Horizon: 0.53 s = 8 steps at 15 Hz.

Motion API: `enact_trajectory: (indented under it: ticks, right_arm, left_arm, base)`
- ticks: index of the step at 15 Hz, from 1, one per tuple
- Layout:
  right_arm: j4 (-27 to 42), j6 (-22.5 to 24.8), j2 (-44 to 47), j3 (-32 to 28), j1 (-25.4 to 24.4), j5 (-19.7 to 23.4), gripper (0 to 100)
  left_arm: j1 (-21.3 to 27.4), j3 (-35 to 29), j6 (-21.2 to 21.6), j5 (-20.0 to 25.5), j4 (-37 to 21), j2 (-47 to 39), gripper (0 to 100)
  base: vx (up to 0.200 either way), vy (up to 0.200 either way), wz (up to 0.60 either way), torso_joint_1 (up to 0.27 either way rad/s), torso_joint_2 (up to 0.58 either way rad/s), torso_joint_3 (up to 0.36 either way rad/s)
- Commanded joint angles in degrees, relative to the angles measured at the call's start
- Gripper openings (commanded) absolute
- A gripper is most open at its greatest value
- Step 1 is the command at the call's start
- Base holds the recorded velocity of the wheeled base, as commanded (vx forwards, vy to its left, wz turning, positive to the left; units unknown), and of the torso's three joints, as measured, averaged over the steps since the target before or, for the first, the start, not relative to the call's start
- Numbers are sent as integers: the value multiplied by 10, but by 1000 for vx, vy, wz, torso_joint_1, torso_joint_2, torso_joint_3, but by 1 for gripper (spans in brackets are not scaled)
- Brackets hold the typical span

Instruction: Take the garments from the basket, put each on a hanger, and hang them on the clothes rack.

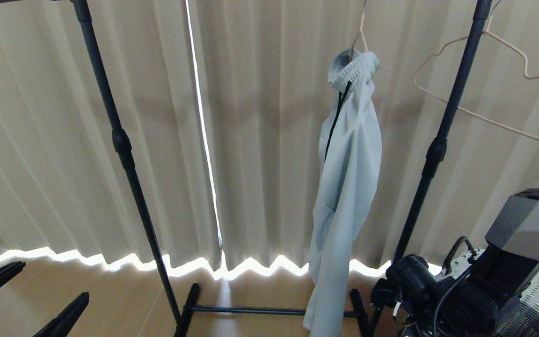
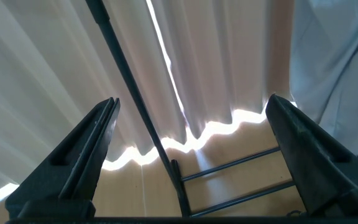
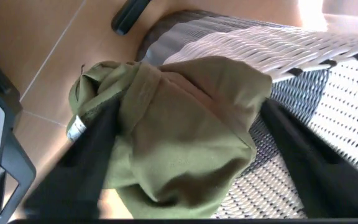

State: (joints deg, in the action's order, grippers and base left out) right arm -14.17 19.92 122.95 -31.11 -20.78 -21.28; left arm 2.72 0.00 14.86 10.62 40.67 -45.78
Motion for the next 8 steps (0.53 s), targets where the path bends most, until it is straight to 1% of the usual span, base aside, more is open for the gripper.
enact_trajectory:
  ticks: [1, 5, 7, 8]
  right_arm:
    - [0, 0, -3, -2, 0, -1, 0]
    - [0, 0, -25, 3, 6, -1, 0]
    - [0, -1, -68, 12, 6, 0, 0]
    - [-1, -1, -112, 22, 6, 1, 0]
  left_arm:
    - [0, 0, 0, 0, 0, 0, 100]
    - [0, 0, 0, 0, 0, 0, 100]
    - [0, 0, 0, 0, 0, 0, 100]
    - [0, 0, 0, 0, 0, 0, 100]
  base:
    - [0, 0, 0, 0, 0, 0]
    - [0, 0, 0, 0, 0, 0]
    - [0, 0, 0, 0, 0, 0]
    - [0, 0, 0, 0, 0, 0]
